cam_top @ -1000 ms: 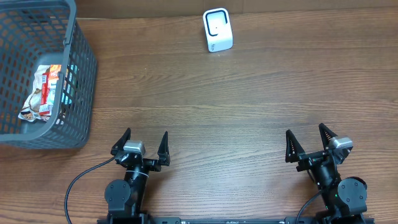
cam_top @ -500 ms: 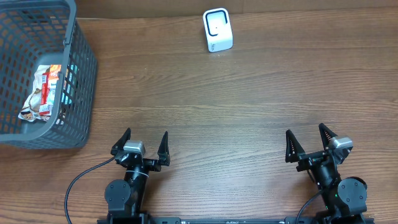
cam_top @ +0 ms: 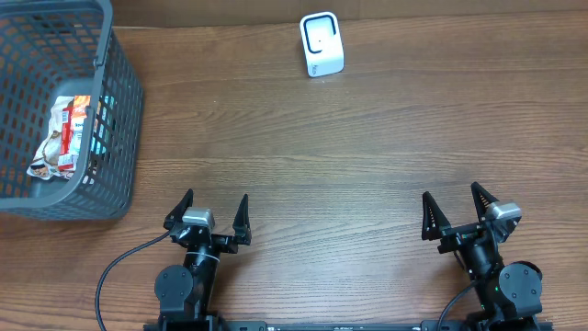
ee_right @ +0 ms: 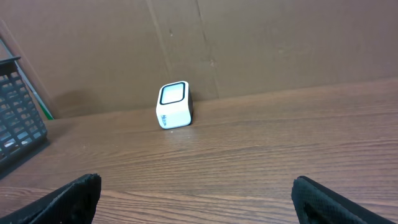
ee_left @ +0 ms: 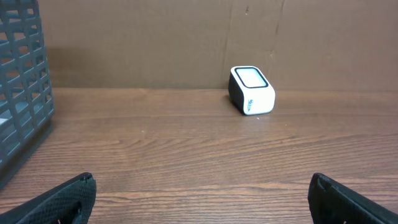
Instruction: Scan the item barcode
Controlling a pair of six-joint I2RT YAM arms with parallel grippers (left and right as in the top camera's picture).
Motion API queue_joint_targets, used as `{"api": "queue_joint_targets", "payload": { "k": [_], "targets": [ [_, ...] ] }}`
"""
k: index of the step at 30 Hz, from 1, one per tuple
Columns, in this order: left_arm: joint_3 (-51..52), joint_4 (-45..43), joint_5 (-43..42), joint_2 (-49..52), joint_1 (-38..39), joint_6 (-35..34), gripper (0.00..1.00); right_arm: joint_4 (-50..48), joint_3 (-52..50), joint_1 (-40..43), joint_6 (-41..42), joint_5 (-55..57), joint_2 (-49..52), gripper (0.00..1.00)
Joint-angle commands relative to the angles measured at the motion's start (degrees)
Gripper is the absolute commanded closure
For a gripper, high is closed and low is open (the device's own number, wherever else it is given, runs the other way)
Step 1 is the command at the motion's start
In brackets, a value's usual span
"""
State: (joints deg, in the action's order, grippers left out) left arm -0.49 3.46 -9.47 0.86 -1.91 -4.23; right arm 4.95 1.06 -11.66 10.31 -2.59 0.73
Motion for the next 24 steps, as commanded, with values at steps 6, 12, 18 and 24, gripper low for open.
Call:
{"api": "queue_joint_targets", "payload": {
  "k": [6, 12, 18, 24],
  "targets": [
    [0.22, 0.07, -0.63, -0.61, 0.04, 1.05, 0.00, -0.31, -0.61, 0.17, -0.04, 0.09, -0.50, 0.00],
    [0.22, 0.09, -0.98, -0.61, 0.09, 0.37, 0.00, -0.31, -0.61, 0.17, -0.04, 0.09, -0.50, 0.00],
    [0.20, -0.15, -0.50, -0.61, 0.07, -1.14, 0.00, -0.31, -0.61, 0.17, -0.02, 0.09, -0.50, 0.00],
    [-0.59, 1.01, -3.65, -0.59, 0.09, -1.09, 0.00, -0.31, -0.61, 0.17, -0.02, 0.09, -0.50, 0.00]
  ]
}}
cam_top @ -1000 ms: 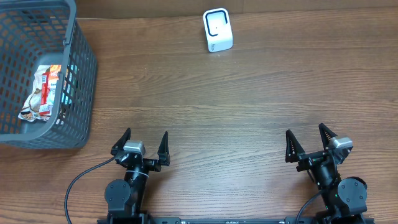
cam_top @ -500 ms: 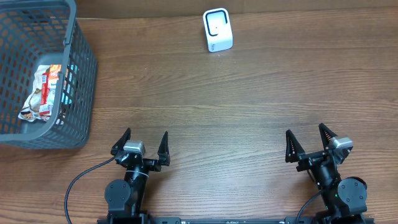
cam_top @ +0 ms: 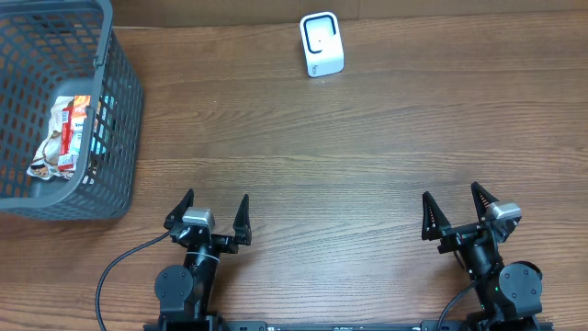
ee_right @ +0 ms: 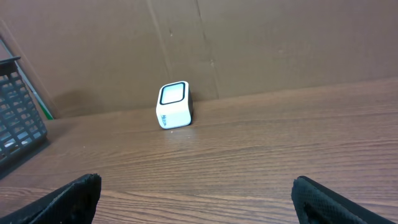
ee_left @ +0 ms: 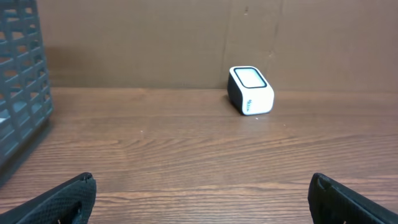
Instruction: Scan the item barcode
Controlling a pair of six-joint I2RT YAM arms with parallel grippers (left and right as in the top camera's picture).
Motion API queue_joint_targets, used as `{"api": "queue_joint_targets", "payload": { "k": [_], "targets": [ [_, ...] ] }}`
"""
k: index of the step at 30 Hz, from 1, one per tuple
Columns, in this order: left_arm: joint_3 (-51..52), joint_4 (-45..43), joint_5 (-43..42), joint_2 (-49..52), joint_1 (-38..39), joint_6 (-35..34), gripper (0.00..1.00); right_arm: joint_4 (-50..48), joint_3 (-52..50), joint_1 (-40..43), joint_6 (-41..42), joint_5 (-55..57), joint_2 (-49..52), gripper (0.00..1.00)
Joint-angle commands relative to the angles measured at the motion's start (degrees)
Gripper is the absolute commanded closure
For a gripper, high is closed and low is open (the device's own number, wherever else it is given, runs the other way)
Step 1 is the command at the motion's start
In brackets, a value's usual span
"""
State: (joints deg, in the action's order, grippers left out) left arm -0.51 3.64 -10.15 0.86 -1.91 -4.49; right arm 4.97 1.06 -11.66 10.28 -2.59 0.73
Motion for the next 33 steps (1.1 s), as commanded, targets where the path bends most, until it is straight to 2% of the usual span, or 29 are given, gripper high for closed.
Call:
{"api": "queue_joint_targets", "payload": {
  "k": [1, 7, 13, 17, 20, 24, 26, 29, 33],
  "targets": [
    [-1.57, 2.25, -3.74, -0.59, 0.09, -0.85, 0.00, -0.33, -0.61, 0.17, -0.02, 0.11, -0.50, 0.00],
    [-14.58, 16.37, -4.59, -0.44, 0.09, -0.90, 0.00, -0.33, -0.61, 0.17, -0.02, 0.09, -0.50, 0.00],
    [-34.97, 27.76, -4.52, 6.49, 0.09, -0.90, 0.00, -0.33, -0.61, 0.17, -0.02, 0.11, -0.50, 0.00],
    [-53.46, 37.57, -4.26, 18.38, 0.09, -0.50, 0.00, -0.33, -0.61, 0.17, -0.02, 0.09, -0.50, 0.00],
    [-68.74, 48.39, -4.13, 29.62, 0.07, 3.06, 0.00, -0.33, -0.61, 0.15, 0.00, 0.09, -0.50, 0.00],
    [-89.59, 66.27, 2.23, 46.62, 0.07, 7.50, 0.00, -0.33, -0.61, 0.17, -0.02, 0.09, -0.50, 0.00],
    [-96.94, 71.45, 5.27, 53.90, 0.28, 7.17, 0.00, -0.33, -0.61, 0.17, -0.02, 0.09, -0.50, 0.00],
    [-102.77, 71.34, 4.79, 62.42, 0.44, 6.86, 0.00, -0.33, -0.61, 0.17, -0.02, 0.09, -0.50, 0.00],
    [-103.41, 69.55, 5.31, 69.33, 0.44, 8.09, 0.00, -0.33, -0.61, 0.17, -0.02, 0.11, -0.50, 0.00]
  ]
}}
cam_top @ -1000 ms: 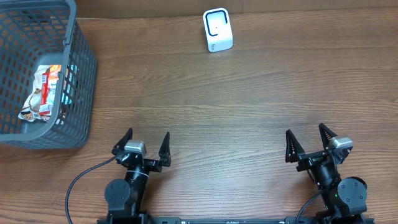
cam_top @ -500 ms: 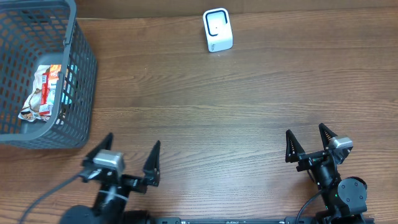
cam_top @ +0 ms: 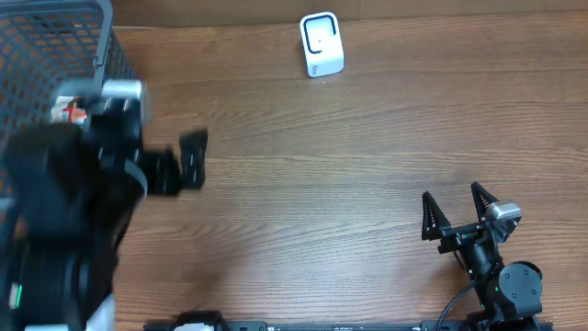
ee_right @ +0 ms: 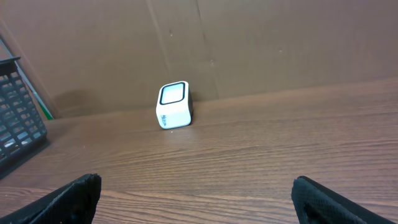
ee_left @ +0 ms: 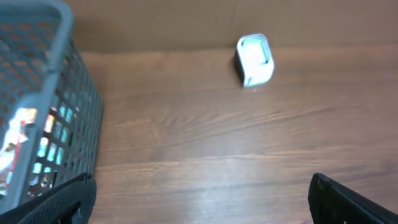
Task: Scan the item barcode
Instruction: 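Reach the left gripper into the basket and grasp the green-orange snack pack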
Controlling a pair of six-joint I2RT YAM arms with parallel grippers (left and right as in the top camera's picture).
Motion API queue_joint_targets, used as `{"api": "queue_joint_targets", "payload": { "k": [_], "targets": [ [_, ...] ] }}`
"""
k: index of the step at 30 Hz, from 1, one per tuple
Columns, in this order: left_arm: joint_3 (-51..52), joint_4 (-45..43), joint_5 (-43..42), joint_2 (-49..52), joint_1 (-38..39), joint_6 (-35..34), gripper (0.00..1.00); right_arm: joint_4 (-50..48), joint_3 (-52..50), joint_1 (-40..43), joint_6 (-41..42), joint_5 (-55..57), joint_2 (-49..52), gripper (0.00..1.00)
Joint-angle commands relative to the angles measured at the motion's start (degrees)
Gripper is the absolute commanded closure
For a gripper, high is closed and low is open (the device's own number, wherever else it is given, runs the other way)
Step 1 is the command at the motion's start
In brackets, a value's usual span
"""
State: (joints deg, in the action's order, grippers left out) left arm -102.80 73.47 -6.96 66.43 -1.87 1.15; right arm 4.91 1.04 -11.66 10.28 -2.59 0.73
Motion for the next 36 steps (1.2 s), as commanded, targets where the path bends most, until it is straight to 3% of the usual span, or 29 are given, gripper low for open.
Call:
{"api": "queue_joint_targets", "payload": {
  "k": [1, 3, 7, 17, 25, 33, 36],
  "targets": [
    [-1.11, -1.18, 3.41, 5.64, 0.37, 4.63, 0.00, -0.26, -0.59, 0.17, -0.02, 0.09, -0.50, 0.00],
    [-1.16, -2.67, 4.90, 8.68, 0.28, 9.11, 0.00, -0.26, -0.59, 0.17, -0.02, 0.11, -0.50, 0.00],
    [-1.75, -10.01, 4.90, 12.66, -3.32, 9.90, 0.00, -0.26, -0.59, 0.17, 0.00, 0.11, -0.50, 0.00],
    [-3.34, -26.58, 2.62, 18.80, -24.28, 13.70, 0.00, -0.26, -0.59, 0.17, -0.02, 0.11, -0.50, 0.00],
    [-3.34, -29.29, -7.76, 28.00, -36.15, 16.94, 0.00, -0.26, -0.59, 0.17, -0.02, 0.09, -0.50, 0.00],
    [-3.34, -26.91, -8.57, 40.37, -39.21, 20.83, 0.00, -0.26, -0.59, 0.15, -0.02, 0.11, -0.50, 0.00],
    [-3.34, -27.02, -14.14, 43.65, -39.04, 22.62, 0.00, -0.26, -0.59, 0.17, -0.02, 0.11, -0.50, 0.00]
  ]
}}
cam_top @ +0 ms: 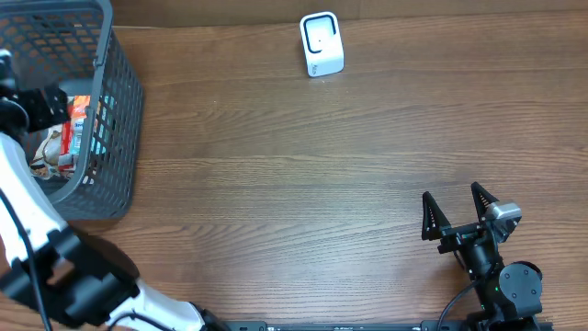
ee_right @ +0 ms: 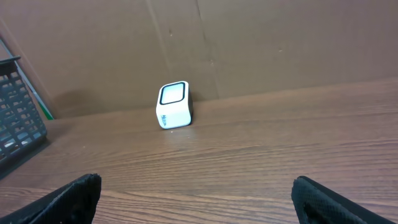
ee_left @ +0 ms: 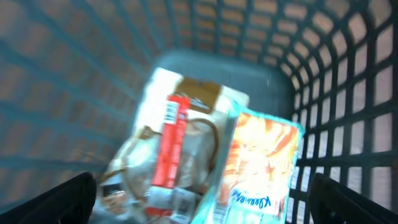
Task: Scan the item barcode
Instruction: 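Reach the left gripper into the basket and grasp the green-orange snack pack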
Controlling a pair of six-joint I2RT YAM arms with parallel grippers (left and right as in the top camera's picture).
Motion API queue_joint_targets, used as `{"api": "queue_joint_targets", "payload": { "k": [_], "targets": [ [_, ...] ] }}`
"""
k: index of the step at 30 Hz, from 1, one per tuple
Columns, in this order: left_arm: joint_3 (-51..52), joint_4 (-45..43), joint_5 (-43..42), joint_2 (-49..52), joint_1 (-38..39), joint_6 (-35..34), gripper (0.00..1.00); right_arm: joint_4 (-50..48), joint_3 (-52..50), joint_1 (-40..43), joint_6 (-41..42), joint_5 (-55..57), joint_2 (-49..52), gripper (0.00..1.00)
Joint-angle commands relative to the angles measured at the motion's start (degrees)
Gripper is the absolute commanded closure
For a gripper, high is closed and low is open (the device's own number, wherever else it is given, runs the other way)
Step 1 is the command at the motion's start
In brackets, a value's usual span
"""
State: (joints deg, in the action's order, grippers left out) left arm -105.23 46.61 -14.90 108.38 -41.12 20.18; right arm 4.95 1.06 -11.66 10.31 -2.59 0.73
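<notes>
Two snack packets lie in the grey basket (cam_top: 127, 101) at the far left: a white and brown packet with a red stripe (ee_left: 176, 140) and an orange packet with a teal edge (ee_left: 260, 167). My left gripper (ee_left: 202, 208) hangs open over them inside the basket's mouth, with nothing between its fingers; overhead it shows as the left gripper (cam_top: 44, 103). The white barcode scanner (cam_top: 322, 44) stands at the table's far edge, also seen as the scanner (ee_right: 173, 104). My right gripper (cam_top: 457, 214) rests open near the front edge, empty.
The basket's mesh walls (ee_left: 323, 74) close round the packets on all sides. A brown cardboard wall (ee_right: 261, 43) stands behind the scanner. The wooden table (cam_top: 349, 156) stretches between basket, scanner and right arm.
My left gripper was raised above the table beside the basket, with basket and scanner in its view. Now it is over the basket's inside, looking down on the packets. The right arm has not moved.
Both grippers rested open at the table's front edge through the first two moments. Then my left arm stood lifted high near the basket's right side. Now its open gripper is above the packets in the basket, while the right gripper stays where it was.
</notes>
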Motion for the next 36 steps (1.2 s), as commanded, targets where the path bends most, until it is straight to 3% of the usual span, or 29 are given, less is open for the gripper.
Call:
{"api": "queue_joint_targets", "payload": {
  "k": [1, 16, 24, 30, 36],
  "targets": [
    [-0.92, -0.24, -8.15, 2.45, 0.28, 4.20, 0.00, -0.31, -0.61, 0.15, -0.04, 0.09, -0.50, 0.00],
    [-0.90, 1.81, -9.53, 11.52, 3.10, 5.57, 0.00, -0.31, -0.61, 0.17, -0.04, 0.09, -0.50, 0.00],
    [-0.90, 2.86, -0.07, 14.56, 5.46, 5.57, 0.00, -0.31, -0.61, 0.17, -0.02, 0.11, -0.50, 0.00],
    [-0.90, 3.48, 0.44, 16.15, 5.62, 5.53, 0.00, -0.31, -0.61, 0.15, -0.04, 0.09, -0.50, 0.00],
    [-0.87, 4.04, 0.09, 18.05, 5.64, 5.55, 0.11, -0.31, -0.61, 0.17, -0.02, 0.09, -0.50, 0.00]
  ]
}}
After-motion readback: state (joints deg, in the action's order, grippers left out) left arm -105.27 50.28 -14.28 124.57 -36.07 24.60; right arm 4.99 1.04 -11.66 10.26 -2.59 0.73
